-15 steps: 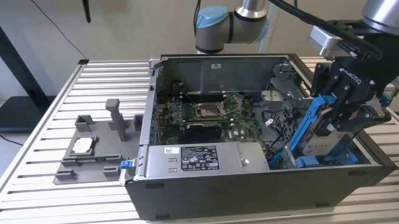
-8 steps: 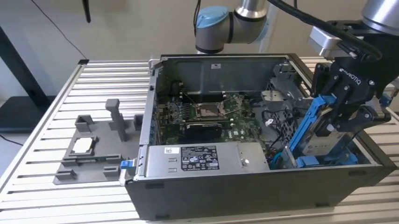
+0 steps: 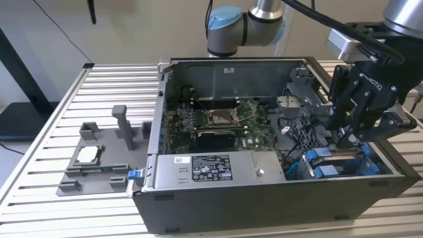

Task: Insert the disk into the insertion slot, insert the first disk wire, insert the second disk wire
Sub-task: 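Insert the disk into the insertion slot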

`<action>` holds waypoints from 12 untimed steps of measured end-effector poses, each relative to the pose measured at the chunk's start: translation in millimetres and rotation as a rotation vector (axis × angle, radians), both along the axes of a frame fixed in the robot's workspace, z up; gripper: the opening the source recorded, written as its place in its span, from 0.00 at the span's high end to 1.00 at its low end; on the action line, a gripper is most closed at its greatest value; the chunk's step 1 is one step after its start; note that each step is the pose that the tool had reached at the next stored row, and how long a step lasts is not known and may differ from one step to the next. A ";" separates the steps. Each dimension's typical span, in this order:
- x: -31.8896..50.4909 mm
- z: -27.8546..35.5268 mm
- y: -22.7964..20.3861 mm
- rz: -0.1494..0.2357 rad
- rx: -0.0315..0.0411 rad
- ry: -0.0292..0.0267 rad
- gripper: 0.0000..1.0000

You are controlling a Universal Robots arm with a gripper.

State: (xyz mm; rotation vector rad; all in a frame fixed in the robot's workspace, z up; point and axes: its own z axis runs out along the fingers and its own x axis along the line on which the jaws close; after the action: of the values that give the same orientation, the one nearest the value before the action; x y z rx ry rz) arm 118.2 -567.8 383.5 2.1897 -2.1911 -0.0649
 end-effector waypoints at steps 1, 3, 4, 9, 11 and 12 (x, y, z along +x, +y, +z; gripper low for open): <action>0.0 -0.1 0.0 0.000 0.0000 0.0000 0.53; 0.0 -0.2 0.0 0.000 0.0000 0.0000 0.53; 0.0 -0.2 0.0 0.000 0.0000 0.0000 0.53; 0.3 -0.3 0.1 0.000 0.0000 0.0000 0.53; 0.3 -0.4 0.7 0.000 0.0001 -0.0082 0.53; 0.1 -0.3 1.1 0.000 0.0000 -0.0216 0.53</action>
State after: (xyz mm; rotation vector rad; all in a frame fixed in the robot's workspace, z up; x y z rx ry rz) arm 118.4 -566.7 383.2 2.2013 -2.2017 -0.0414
